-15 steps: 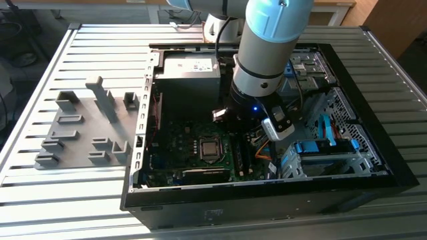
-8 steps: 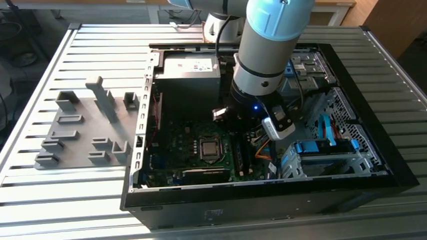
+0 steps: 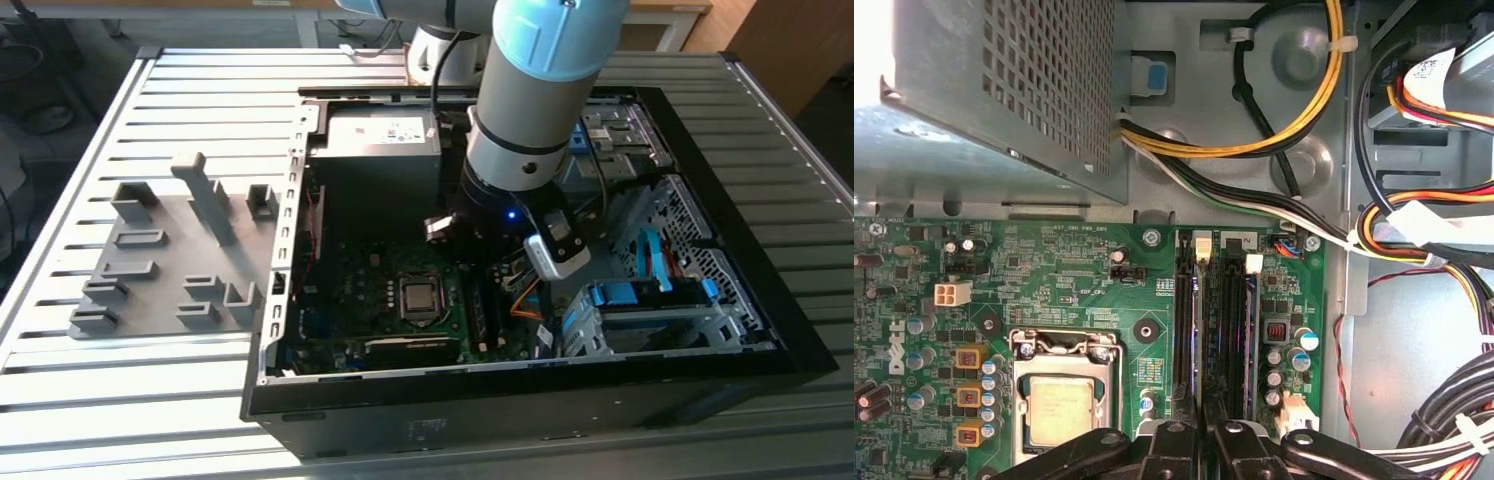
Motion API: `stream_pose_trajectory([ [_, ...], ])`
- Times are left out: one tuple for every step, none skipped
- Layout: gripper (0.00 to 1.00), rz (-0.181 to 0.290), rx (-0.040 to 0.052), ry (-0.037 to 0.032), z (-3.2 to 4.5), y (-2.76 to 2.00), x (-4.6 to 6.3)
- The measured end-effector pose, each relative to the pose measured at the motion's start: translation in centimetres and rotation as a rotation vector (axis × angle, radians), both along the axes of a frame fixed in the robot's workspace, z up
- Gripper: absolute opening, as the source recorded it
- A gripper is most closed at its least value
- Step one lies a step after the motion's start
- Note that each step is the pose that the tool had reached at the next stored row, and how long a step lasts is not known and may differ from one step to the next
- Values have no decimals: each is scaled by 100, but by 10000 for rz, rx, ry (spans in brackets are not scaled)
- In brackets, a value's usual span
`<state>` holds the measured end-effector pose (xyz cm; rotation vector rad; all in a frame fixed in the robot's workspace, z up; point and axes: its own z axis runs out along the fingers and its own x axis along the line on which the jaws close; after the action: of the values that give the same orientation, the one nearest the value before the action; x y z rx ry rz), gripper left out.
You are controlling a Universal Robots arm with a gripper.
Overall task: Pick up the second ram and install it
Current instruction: 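Insert the second ram into the second slot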
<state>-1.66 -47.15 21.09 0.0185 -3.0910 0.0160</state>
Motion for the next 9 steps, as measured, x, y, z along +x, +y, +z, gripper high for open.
stream_pose_trajectory([
  [14,-6,0,0,0,0,0],
  [14,-18,0,0,0,0,1],
  [14,-40,1,0,0,0,2],
  [14,-67,1,0,-1,0,3],
  [14,-94,1,0,-1,0,5],
  [14,-116,1,0,-1,0,8],
  [14,-137,1,0,-1,0,10],
  [14,-149,1,0,-2,0,11],
  [14,-151,1,0,-2,0,11],
])
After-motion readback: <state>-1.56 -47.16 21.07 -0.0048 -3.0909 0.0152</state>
